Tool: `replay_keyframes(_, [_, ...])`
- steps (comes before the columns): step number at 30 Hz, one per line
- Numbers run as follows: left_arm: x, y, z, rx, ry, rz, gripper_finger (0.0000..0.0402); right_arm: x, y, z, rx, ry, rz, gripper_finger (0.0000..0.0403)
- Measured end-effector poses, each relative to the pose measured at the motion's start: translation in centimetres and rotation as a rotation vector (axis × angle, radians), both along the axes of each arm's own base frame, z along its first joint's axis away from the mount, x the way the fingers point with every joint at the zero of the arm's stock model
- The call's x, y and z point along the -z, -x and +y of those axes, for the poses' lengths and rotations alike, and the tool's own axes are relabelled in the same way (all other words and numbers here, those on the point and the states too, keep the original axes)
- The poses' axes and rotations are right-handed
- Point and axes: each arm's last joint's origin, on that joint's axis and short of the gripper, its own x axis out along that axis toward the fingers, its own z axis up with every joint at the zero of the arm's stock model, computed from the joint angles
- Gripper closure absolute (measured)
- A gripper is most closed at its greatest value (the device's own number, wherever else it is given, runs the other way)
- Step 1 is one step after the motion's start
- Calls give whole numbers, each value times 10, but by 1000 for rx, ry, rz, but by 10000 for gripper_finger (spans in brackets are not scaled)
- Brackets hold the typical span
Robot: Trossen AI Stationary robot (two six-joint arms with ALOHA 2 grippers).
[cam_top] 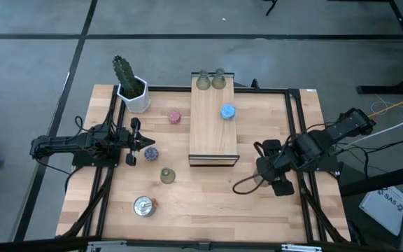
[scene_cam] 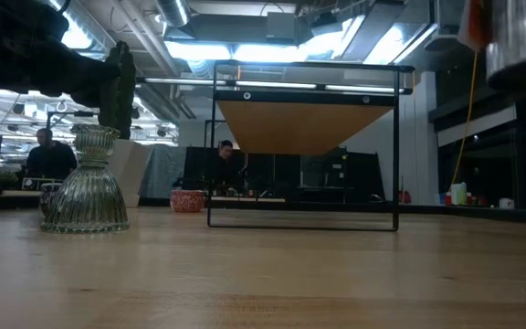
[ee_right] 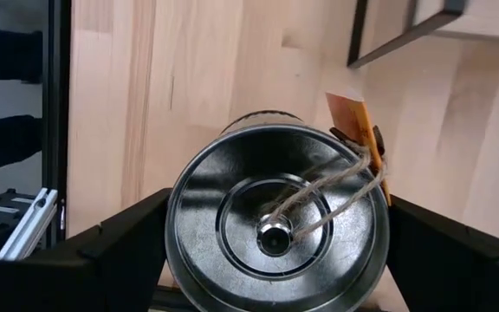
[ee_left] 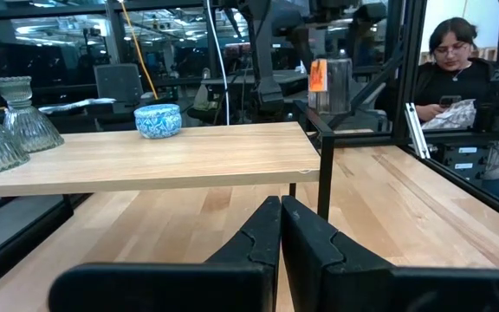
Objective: Pick & Place candle stick holders
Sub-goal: Put the right silver scented candle can on the shelf
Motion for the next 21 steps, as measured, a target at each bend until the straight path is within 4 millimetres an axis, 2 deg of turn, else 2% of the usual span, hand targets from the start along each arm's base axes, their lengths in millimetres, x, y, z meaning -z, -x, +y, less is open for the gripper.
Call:
replay_keyframes(8, [0, 0, 0, 0, 0, 0, 395, -12, -1, -10, 28, 26, -13, 39])
replay_keyframes(21, [0, 0, 0, 0, 0, 0, 395, -12, -1, -15, 39, 49, -2, 39])
